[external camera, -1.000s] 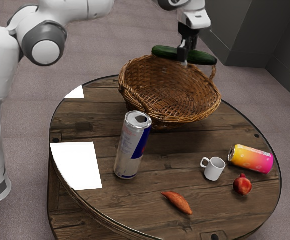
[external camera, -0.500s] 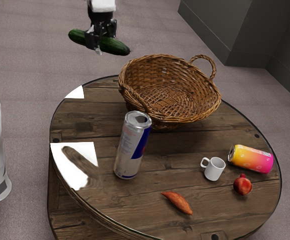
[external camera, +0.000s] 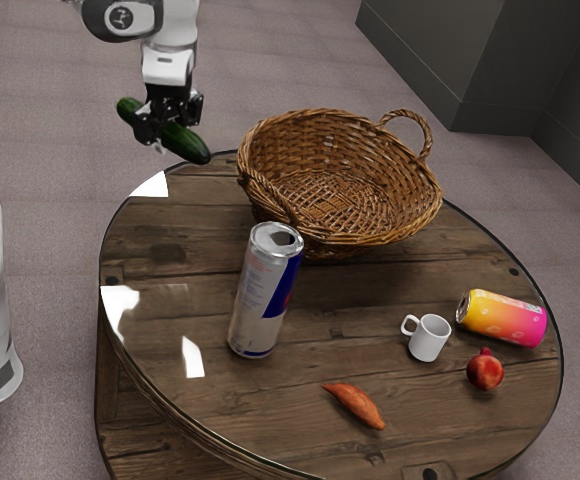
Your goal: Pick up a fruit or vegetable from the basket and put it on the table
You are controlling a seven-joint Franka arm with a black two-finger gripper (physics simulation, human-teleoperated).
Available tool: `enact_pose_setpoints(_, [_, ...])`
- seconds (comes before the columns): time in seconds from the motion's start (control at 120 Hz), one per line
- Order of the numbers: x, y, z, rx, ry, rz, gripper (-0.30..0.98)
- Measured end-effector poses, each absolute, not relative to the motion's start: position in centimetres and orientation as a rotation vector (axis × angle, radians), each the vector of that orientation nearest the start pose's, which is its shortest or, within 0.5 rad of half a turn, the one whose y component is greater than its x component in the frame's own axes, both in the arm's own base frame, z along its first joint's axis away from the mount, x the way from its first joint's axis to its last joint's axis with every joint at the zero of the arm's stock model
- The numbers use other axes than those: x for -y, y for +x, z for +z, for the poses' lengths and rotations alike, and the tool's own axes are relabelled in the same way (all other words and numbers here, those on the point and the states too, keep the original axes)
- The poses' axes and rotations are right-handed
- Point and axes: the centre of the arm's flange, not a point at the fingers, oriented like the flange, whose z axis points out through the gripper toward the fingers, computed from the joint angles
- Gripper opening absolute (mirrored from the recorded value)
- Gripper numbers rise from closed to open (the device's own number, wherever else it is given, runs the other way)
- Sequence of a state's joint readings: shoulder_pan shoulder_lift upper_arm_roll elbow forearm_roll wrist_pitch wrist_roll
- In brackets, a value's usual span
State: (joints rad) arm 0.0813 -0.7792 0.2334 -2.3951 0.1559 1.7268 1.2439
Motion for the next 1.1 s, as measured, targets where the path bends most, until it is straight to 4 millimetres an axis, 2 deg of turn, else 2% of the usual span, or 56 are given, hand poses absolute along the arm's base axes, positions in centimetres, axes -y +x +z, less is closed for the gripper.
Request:
enact_pose_setpoints(0.192, [-12.3,31.2,55.5,-1.568,-2.639,-0.102,0.15])
enact_pose_setpoints(0.517, [-9.9,32.4,54.2,-1.696,-2.544,-0.109,0.15])
enact_pose_setpoints(0.625, [-9.4,33.2,52.7,-1.732,-2.539,-0.079,0.15])
enact_pose_setpoints(0.867, [-8.9,33.5,50.2,-1.764,-2.539,-0.045,0.15])
enact_pose_setpoints(0.975, [-8.8,34.2,48.6,-1.781,-2.556,0.005,0.43])
enact_pose_setpoints(1.1, [-9.0,34.3,48.5,-1.775,-2.564,0.008,0.58])
